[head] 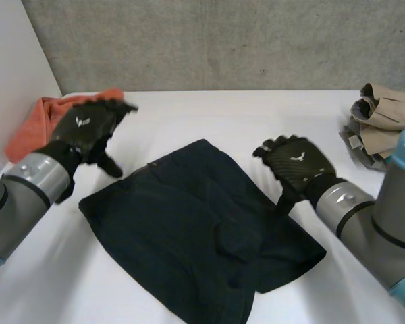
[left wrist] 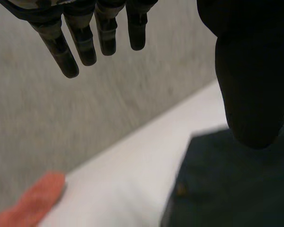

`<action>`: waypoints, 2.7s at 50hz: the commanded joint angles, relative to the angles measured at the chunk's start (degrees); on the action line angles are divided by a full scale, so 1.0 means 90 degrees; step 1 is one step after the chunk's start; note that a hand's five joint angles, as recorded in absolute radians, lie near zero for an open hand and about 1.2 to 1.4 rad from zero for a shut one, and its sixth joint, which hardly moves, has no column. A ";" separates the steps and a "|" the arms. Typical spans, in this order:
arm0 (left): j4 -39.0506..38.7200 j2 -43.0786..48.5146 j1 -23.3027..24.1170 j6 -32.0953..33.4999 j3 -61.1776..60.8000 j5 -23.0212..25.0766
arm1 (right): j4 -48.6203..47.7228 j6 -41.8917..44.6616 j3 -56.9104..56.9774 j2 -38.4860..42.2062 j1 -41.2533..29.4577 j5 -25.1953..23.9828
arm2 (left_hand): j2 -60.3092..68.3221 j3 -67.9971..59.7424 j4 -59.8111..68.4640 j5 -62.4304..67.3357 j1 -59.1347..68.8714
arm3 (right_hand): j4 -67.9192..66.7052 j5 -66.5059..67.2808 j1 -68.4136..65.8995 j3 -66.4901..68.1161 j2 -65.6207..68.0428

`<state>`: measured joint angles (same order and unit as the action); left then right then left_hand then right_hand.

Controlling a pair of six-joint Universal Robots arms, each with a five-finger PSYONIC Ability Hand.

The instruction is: Fold the laundry.

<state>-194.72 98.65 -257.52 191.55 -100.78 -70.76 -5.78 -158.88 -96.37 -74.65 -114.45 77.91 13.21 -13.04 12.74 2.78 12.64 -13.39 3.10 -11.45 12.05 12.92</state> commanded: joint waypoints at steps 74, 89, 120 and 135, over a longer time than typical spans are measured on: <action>-0.1206 0.0387 0.1329 0.0866 0.0710 -0.0965 | -0.0199 0.0213 0.0981 0.0316 0.0998 0.0543 | -0.0258 0.0239 -0.0206 -0.0210 -0.0195 | 0.0377 -0.0344 0.0162 -0.0228 -0.0324; 0.0042 0.2475 -0.0108 0.0534 0.2436 -0.0967 | -0.0051 0.0222 0.0786 0.0463 0.0647 0.0581 | 0.0172 -0.0190 0.0224 0.0220 0.0235 | 0.0377 -0.0344 0.0162 -0.0228 -0.0324; 0.0142 0.4605 -0.0029 0.0299 0.4469 -0.0575 | -0.0110 0.0261 0.0405 0.0580 0.0637 0.0581 | 0.5051 -0.5069 0.5103 0.5098 0.5113 | 0.0377 -0.0344 0.0162 -0.0228 -0.0324; 0.0337 0.4576 -0.0029 0.0309 0.4479 -0.0634 | -0.0129 0.0261 0.0415 0.0580 0.0637 0.0572 | 0.0638 -0.0656 0.0690 0.0685 0.0700 | 0.0377 -0.0344 0.0162 -0.0228 -0.0324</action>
<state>-193.14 140.73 -257.63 194.37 -60.17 -76.73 -6.90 -156.53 -92.67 -69.43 -108.72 83.08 12.89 -13.04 12.79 3.02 12.17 -13.39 3.10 -11.45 12.05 12.92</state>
